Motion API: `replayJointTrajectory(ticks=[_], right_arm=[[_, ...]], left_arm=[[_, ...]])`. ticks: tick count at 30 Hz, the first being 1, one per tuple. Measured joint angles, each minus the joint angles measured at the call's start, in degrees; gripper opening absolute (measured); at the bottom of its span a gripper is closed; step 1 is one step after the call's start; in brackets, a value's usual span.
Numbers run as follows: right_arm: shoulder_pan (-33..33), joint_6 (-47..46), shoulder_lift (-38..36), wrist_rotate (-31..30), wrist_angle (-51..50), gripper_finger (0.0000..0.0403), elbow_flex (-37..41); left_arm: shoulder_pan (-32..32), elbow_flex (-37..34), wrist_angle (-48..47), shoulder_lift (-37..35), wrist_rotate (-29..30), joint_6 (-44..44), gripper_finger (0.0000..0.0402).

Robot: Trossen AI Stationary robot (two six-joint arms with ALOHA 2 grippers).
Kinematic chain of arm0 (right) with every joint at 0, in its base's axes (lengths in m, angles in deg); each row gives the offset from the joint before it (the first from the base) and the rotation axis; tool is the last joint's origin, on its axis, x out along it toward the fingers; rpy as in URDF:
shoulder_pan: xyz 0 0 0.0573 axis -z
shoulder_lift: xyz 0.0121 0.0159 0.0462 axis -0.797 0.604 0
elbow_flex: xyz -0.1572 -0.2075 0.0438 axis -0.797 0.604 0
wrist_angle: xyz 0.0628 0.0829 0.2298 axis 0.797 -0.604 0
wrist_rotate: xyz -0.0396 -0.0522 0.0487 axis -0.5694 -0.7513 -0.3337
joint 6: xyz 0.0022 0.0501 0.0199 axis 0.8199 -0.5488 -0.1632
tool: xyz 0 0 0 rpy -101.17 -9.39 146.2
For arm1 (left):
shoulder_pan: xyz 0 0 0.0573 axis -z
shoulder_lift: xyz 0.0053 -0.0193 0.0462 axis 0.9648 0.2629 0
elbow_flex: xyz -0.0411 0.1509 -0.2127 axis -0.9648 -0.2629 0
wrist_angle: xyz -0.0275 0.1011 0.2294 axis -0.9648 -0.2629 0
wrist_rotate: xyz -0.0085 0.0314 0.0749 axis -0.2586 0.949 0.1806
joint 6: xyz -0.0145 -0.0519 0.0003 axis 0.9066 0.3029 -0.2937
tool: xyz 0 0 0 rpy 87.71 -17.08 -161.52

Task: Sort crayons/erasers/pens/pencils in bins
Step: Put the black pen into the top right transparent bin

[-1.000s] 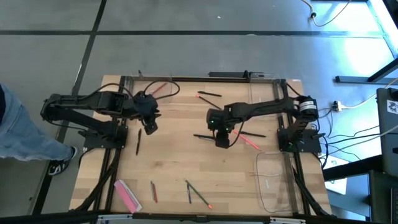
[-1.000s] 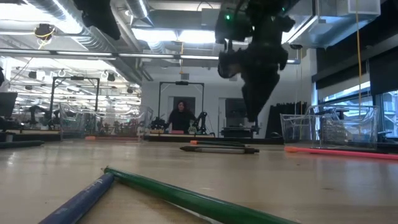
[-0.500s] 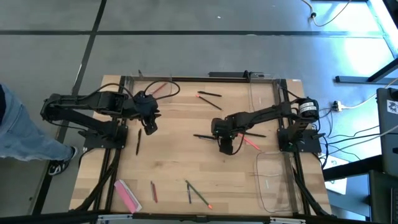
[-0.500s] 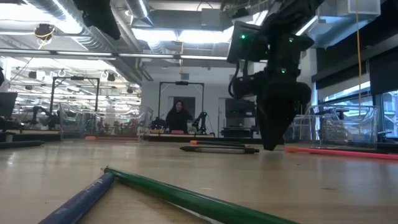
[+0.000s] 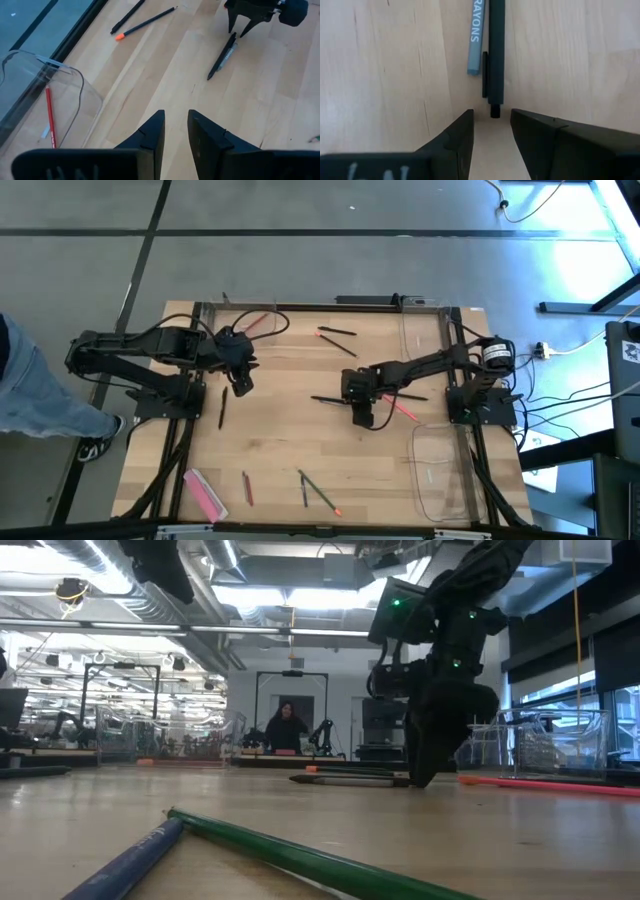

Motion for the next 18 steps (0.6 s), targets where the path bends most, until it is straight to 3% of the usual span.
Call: replayJointTrajectory(ticks=[9, 18], right_arm=[[0.0, 2.84, 0.11, 0.28, 0.59, 0.0132, 0.11], [0.03, 2.79, 0.2, 0.17, 1.1, 0.0087, 0.13]], left_arm=[[0.0, 0.0, 0.0, 0.0, 0.0, 0.02, 0.0076], [-0.02, 0.0, 0.0, 0.0, 0.0, 0.02, 0.0076]])
